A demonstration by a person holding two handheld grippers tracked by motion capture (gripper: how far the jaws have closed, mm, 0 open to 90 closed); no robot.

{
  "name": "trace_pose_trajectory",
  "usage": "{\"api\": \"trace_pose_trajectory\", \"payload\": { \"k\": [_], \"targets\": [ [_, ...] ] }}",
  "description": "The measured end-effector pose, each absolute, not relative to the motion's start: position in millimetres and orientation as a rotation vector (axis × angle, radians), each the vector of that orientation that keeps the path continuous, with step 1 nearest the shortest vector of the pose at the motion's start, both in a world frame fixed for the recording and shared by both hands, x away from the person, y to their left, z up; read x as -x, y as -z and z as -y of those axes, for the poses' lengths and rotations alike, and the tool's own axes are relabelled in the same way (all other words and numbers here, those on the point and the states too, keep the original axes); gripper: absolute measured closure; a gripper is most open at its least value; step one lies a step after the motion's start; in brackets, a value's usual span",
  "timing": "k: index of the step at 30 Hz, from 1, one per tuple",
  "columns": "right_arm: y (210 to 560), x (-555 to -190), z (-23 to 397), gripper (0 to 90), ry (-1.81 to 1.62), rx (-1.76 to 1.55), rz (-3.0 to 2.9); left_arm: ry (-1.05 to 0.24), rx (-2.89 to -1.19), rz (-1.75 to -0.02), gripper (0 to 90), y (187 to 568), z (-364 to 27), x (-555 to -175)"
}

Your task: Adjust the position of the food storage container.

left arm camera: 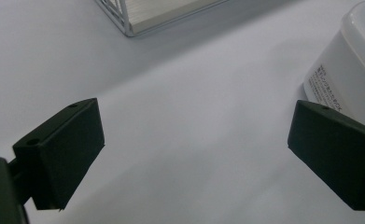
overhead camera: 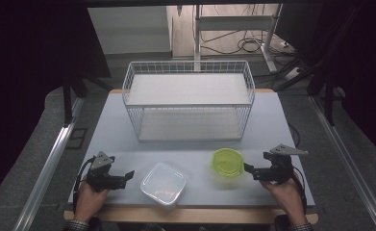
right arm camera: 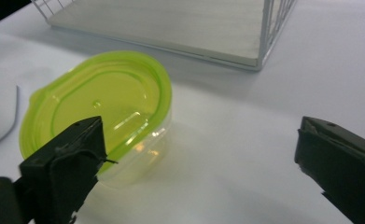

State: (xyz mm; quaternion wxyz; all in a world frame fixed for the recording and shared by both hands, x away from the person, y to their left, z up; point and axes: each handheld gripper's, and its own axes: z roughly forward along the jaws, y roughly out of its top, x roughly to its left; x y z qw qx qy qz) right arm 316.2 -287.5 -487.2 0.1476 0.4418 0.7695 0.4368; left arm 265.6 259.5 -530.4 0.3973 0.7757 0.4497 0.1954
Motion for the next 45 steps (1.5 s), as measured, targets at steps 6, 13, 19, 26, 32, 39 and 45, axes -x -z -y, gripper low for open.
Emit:
{"api": "trace_pose_trajectory", "payload": {
  "k": [6,13,19,26,32,39,45],
  "targets": [
    [486,-317,289,12.6,-1.247,-1.276,-2.255,-0.509,-1.948,-1.118,3.3,530,-259,-264],
    [486,-318,285,21.3,-1.245,-1.256,-2.296,-0.503,-1.970,-1.100,3.3,532,-257,-266],
    [484,-317,285,27.8,-1.235,-1.241,-2.299,-0.504,-1.976,-1.091,3.2,533,-256,-266],
    [477,-315,281,37.9,-1.160,-1.183,-2.314,-0.514,-1.981,-1.080,3.1,533,-255,-266],
    [469,-315,269,46.9,-1.128,-1.121,-2.345,-0.513,-1.982,-1.080,3.0,533,-255,-266],
    [461,-316,248,65.4,-1.148,-1.029,-2.409,-0.516,-1.992,-1.073,3.0,533,-253,-266],
    [461,-321,231,85.7,-1.162,-0.985,-2.474,-0.512,-1.996,-1.075,3.0,534,-253,-267]
  ]
}}
